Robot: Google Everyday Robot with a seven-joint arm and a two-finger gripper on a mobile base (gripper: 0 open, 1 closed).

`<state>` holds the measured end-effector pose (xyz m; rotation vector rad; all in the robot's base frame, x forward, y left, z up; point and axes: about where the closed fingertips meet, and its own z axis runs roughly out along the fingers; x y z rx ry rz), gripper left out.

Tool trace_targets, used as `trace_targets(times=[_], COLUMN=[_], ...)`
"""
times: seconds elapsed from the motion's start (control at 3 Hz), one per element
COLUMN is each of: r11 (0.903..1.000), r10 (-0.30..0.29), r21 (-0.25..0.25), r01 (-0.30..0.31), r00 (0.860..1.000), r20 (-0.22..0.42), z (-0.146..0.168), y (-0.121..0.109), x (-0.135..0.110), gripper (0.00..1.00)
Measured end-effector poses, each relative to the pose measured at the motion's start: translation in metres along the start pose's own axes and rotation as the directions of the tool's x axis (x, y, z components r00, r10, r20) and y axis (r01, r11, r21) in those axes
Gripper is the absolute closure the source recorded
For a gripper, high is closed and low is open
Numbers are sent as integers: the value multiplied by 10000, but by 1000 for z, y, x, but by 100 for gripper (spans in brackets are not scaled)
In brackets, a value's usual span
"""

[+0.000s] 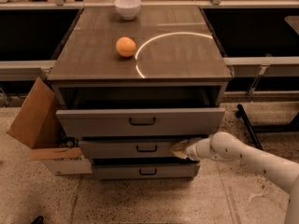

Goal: Close middle drawer

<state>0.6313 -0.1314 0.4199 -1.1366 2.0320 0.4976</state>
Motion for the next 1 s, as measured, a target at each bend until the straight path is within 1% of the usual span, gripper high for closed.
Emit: trace_targets(times=[0.33,1.0], r11=[10000,10000], r10=[-3,0], r21=[24,-25], r01=[3,-1], r00=[10000,9999], r20=[-28,-118], z=[3,5], y=[-7,-8], x=[-5,-4], gripper=[100,100])
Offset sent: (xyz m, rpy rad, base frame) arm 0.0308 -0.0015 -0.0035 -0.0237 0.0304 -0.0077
